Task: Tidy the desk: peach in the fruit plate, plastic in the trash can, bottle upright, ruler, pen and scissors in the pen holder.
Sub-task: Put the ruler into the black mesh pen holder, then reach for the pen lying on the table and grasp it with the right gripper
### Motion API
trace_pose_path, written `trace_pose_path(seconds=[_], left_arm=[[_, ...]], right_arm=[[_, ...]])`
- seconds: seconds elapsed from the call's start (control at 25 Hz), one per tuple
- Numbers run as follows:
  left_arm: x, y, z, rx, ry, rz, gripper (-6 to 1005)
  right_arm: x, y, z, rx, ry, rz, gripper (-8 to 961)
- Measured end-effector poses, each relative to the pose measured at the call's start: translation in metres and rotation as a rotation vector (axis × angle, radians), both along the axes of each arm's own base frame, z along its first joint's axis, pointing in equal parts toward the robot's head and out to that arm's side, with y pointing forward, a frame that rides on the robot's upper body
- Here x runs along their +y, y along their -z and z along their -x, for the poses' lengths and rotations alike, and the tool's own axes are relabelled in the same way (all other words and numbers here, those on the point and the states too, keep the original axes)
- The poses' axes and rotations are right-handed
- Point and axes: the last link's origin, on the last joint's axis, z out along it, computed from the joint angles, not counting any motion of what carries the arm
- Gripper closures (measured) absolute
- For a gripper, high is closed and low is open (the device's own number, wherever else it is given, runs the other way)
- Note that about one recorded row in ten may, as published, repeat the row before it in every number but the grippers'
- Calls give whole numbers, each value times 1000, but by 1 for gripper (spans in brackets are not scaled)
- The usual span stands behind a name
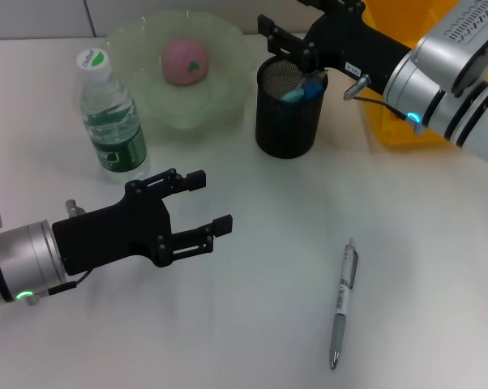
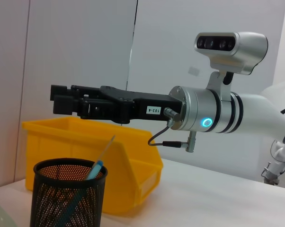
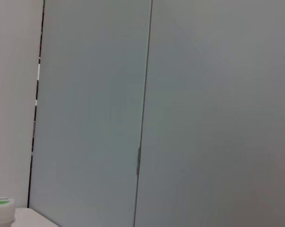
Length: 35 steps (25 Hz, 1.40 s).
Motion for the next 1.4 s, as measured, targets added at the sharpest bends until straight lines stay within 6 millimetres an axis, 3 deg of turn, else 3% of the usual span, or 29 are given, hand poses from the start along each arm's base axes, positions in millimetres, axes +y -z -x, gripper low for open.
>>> trace_pose_path(seconds=[0.2, 0.8, 1.28, 1.4], left_arm=[[0, 0, 0, 1, 1, 2, 216], [-1, 1, 0, 2, 2, 7, 216], [-1, 1, -4, -10, 26, 19, 216], [-2, 1, -5, -12, 28, 20, 216]], right_arm=[[-2, 1, -1, 5, 1, 4, 227], [-4, -3, -7, 45, 33, -4, 229], [-33, -30, -34, 269, 68, 37, 230], [-48, -37, -45, 326, 73, 79, 230]])
